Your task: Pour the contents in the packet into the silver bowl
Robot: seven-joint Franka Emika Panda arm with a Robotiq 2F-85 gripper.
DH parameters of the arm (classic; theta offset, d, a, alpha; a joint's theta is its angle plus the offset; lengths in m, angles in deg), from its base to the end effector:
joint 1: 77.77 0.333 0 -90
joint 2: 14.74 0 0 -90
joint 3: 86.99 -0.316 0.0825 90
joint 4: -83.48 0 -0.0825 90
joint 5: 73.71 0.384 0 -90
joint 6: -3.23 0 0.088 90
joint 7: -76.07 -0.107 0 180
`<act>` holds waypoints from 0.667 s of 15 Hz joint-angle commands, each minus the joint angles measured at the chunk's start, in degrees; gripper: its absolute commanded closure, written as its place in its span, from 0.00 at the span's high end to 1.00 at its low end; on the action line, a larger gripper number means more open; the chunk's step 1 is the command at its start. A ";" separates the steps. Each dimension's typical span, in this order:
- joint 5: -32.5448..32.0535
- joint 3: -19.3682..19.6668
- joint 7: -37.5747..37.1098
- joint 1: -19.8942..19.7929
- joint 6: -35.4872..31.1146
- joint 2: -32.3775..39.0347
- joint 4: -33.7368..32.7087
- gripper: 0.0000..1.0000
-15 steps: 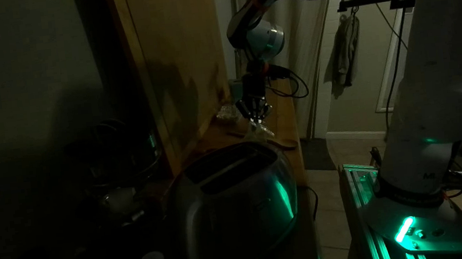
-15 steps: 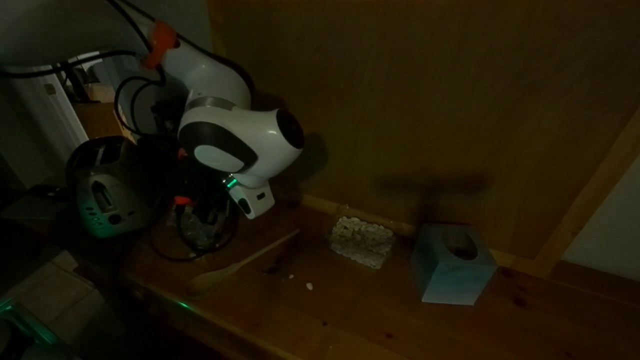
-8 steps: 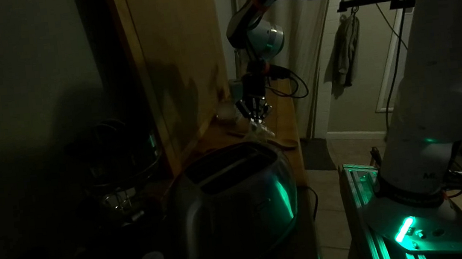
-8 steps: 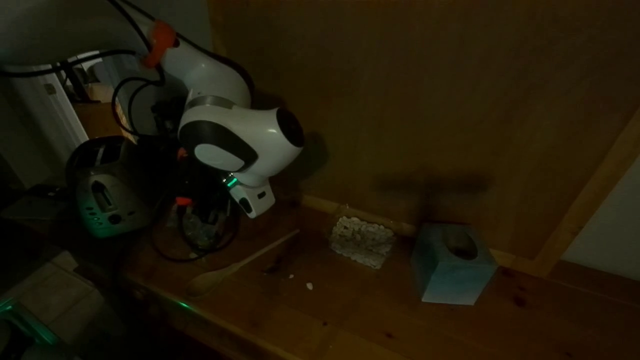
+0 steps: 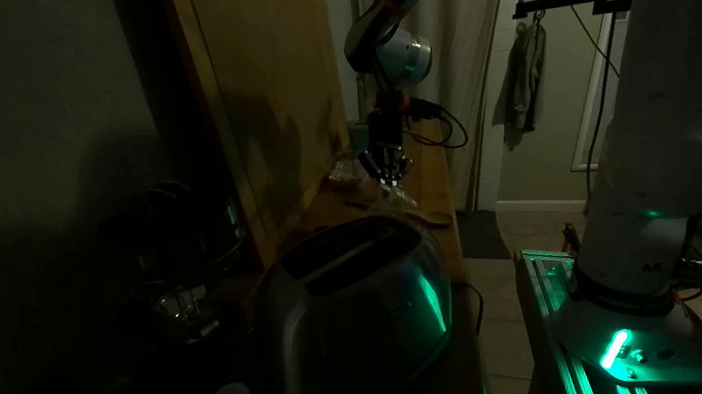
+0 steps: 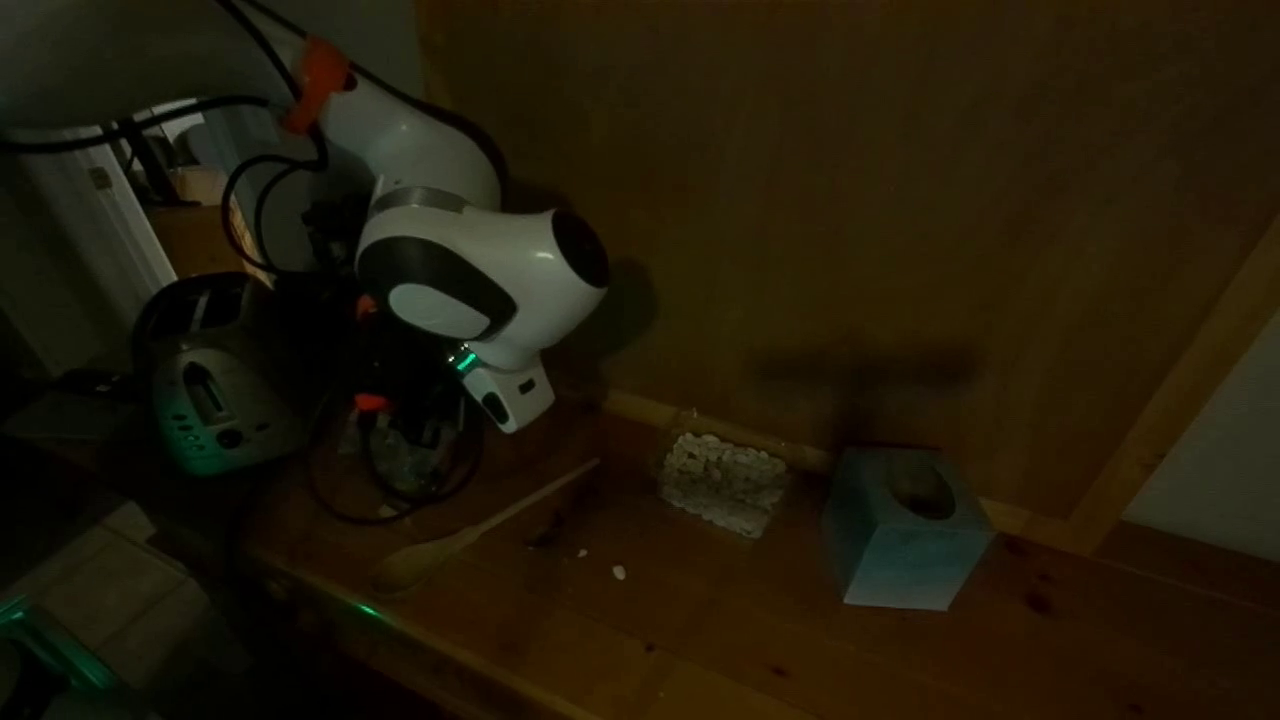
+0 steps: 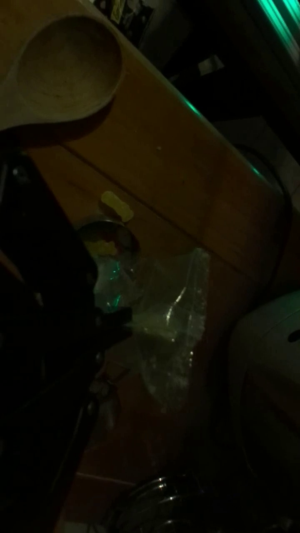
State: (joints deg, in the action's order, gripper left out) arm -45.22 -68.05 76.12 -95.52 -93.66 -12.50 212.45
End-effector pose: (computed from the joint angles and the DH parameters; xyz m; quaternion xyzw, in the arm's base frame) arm 0.3945 -0.2370 0.3257 -0.8488 0.3882 0.2009 0.2974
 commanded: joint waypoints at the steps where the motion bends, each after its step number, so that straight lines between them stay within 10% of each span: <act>1: -1.14 -0.03 1.69 -0.57 0.85 -1.48 0.12 0.01; 10: -0.11 0.86 2.52 -1.56 4.65 -0.99 -0.90 0.01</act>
State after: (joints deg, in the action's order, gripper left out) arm -45.37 -67.17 78.13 -96.51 -90.96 -12.68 212.22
